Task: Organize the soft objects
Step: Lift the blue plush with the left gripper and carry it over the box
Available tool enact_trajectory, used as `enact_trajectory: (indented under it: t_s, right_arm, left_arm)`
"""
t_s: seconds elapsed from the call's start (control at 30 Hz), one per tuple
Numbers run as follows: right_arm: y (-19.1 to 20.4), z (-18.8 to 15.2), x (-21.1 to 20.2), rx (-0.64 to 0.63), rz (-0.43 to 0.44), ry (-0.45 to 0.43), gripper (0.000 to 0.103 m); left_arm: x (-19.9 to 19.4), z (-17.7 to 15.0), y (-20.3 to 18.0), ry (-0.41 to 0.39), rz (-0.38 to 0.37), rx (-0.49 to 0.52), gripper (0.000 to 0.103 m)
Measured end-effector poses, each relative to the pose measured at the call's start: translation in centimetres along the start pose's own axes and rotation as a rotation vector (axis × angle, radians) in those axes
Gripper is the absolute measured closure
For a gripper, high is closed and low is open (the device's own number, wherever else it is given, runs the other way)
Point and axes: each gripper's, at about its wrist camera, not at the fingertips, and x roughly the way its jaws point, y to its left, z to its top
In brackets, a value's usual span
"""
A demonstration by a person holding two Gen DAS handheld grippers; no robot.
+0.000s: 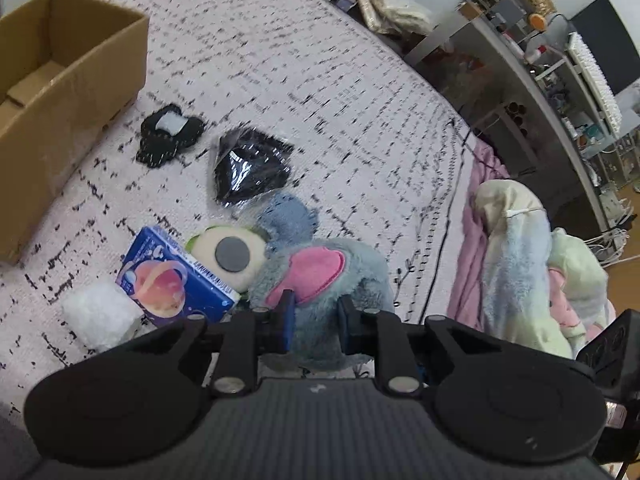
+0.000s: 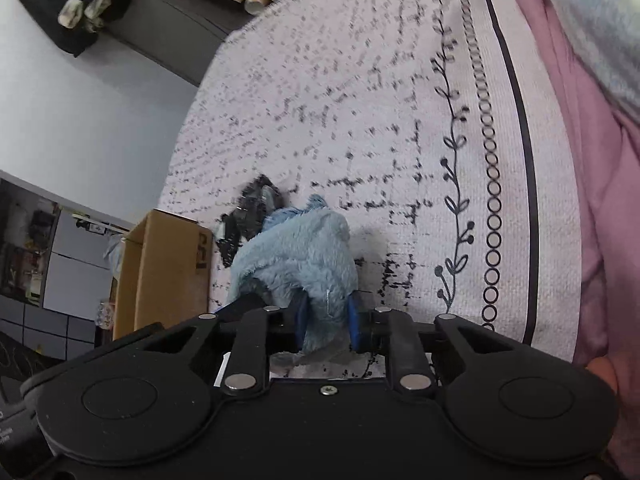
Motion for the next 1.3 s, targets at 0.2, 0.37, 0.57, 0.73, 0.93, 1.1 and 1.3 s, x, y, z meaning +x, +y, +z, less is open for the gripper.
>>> enact_trajectory:
  t_s: [0.2,0.37,0.57,0.73,0.93,1.1,1.3]
  right_arm:
    - [1.5,0.0,-2.5,-0.048,-0.026,-0.107,0.083]
    - [3.1,-0.5,-4.5,-0.046,-0.027,-0.178,0.083]
    - [5.6,-1.1,-6.6,-0.076,-0.07,-0.268,0.083]
    - [7.3,-1.0,-7.3,-0.084,-0.077,-0.314,0.083]
    - [9.4,-1.2,-7.4,-0.105,-0.09,-0.341,0.083]
    - [11.5,-1.2,-6.7,-0.144,-0.116,-0.359,0.083]
    - [13.2,-1.1,-5.2,-0.192,-0.139,-0.362,0.083]
  left_arm:
    - [-2.3,0.5,-1.7,-0.034,-0.013,0.035,0.083]
    - [-4.5,0.9,-2.8,-0.064,-0.043,0.068,0.083]
    - [-6.4,1.8,-3.7,-0.073,-0.081,0.102,0.083]
    - [-7.8,2.8,-3.8,-0.082,-0.122,0.13,0.083]
    - [-9.1,4.1,-3.0,-0.097,-0.158,0.129,0.083]
    - [-9.7,4.8,-1.6,-0.138,-0.196,0.139,0.083]
    - [-9.6,5.5,0.3,-0.177,-0.207,0.129,0.083]
